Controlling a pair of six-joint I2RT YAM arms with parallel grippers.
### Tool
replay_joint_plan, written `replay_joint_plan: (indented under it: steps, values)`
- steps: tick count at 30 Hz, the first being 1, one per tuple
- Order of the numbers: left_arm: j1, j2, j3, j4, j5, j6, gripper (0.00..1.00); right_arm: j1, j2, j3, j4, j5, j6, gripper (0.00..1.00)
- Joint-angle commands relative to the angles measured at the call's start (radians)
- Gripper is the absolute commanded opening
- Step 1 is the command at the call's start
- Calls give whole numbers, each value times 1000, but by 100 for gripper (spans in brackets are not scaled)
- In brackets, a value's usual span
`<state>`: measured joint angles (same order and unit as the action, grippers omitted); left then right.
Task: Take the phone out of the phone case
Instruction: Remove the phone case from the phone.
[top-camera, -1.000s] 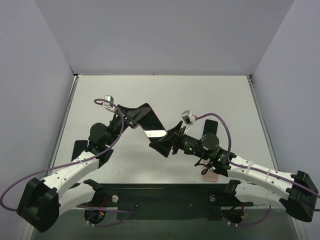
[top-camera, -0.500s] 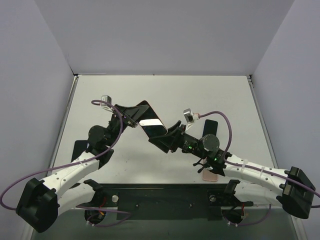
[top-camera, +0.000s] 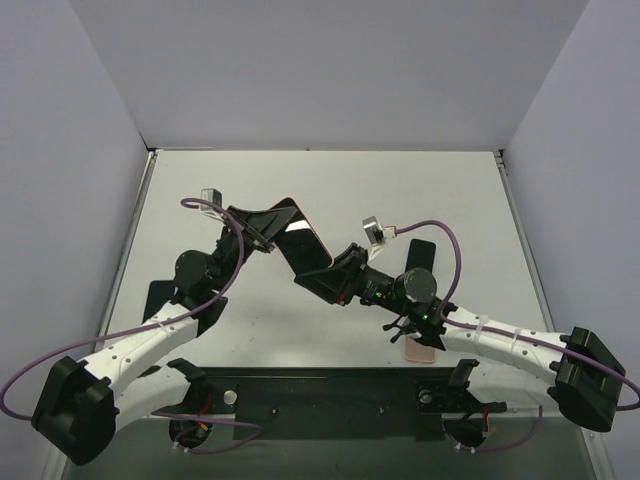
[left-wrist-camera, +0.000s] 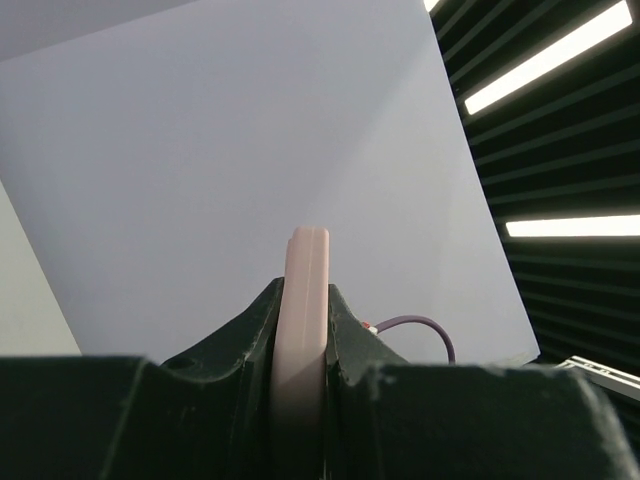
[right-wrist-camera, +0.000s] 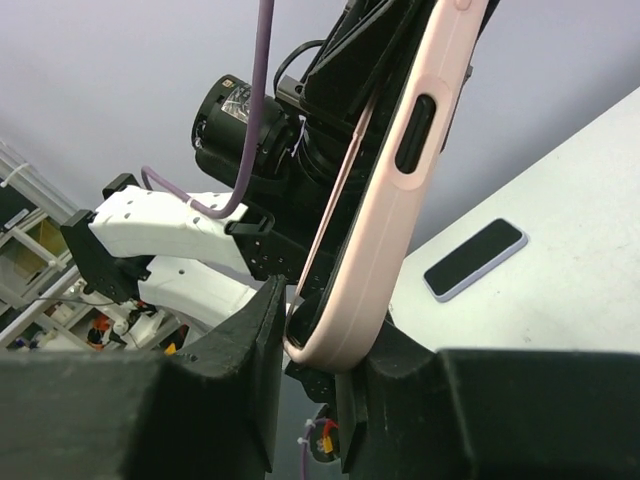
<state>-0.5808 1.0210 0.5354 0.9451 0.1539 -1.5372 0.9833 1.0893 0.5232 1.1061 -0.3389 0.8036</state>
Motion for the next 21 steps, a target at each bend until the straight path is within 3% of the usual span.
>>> replay_joint_plan:
  steps: [1,4,9,12,17,21]
  values:
    - [-7,-32,78,52,-21,-147,0,2,12,21,51,-66,-150,0]
    - [-4,-35,83,23,4,-254,0,12,-24,18,-34,-117,-309,0]
    - [-2,-18,80,-52,111,-457,0,87,-60,138,-536,-97,-766,0]
    - [-4,-15,78,-17,144,-494,0,103,-51,222,-708,-43,-894,0]
    - [-2,-29,118,-8,211,-495,0,97,-43,251,-799,-8,-1015,0]
    - [-7,-6,172,52,272,-497,0,86,-48,230,-752,6,-983,0]
